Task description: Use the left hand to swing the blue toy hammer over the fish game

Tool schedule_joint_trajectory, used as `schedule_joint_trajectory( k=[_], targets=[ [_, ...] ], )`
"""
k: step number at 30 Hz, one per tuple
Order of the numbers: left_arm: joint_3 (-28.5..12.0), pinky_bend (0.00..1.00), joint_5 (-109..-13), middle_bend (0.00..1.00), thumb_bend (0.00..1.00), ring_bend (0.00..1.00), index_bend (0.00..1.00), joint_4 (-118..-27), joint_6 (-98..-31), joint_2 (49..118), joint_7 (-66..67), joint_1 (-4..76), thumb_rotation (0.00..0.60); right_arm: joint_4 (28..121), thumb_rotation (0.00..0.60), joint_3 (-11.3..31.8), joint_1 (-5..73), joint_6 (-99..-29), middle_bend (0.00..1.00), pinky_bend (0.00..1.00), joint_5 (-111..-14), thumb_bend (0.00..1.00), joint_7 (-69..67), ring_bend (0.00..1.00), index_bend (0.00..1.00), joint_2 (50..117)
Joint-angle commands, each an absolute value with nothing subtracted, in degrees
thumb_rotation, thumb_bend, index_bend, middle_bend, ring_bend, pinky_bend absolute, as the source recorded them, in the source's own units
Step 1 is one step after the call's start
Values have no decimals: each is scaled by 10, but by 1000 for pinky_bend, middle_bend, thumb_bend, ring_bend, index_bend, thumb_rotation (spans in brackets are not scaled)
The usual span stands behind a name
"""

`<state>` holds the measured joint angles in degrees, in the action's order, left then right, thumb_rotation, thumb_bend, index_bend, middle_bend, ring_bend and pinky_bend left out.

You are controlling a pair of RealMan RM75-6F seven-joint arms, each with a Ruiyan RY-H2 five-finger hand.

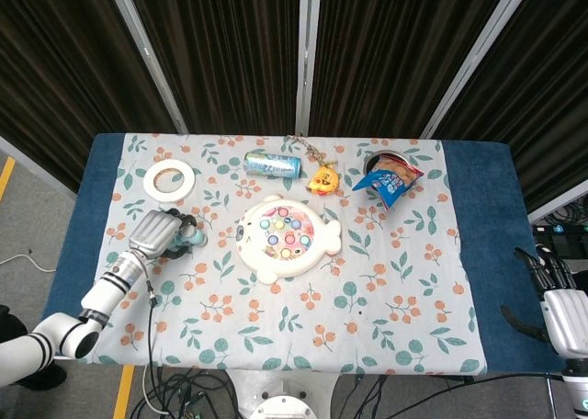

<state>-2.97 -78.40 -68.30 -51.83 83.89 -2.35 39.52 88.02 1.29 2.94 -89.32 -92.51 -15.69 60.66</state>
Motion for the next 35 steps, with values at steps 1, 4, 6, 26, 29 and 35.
schedule_joint_trajectory(
  k=[1,4,6,26,29,35],
  targets=[
    [-29,431,-789,379,288,226,278,-686,-525,838,-25,391,570,880,600,13,29,-893,175,0,-925,138,-157,0,33,607],
    [-31,298,-793,287,288,128,198,-690,-535,836,-31,387,569,880,600,13,29,-895,175,0,-926,138,-157,0,34,607],
    [-32,218,-796,224,288,70,153,-695,-542,833,-37,384,569,880,600,13,28,-896,175,0,-927,138,-157,0,34,607],
    [-33,60,-707,155,261,14,162,-856,-833,704,0,143,600,868,600,20,51,-885,175,0,-943,146,-180,0,33,601],
    [-13,59,-733,155,258,14,162,-879,-879,700,9,107,600,875,600,22,55,-883,176,0,-944,145,-170,0,33,602],
    [18,57,-792,157,258,14,162,-911,-927,697,27,67,600,889,600,20,55,-878,176,0,-939,144,-152,0,33,606]
  ],
)
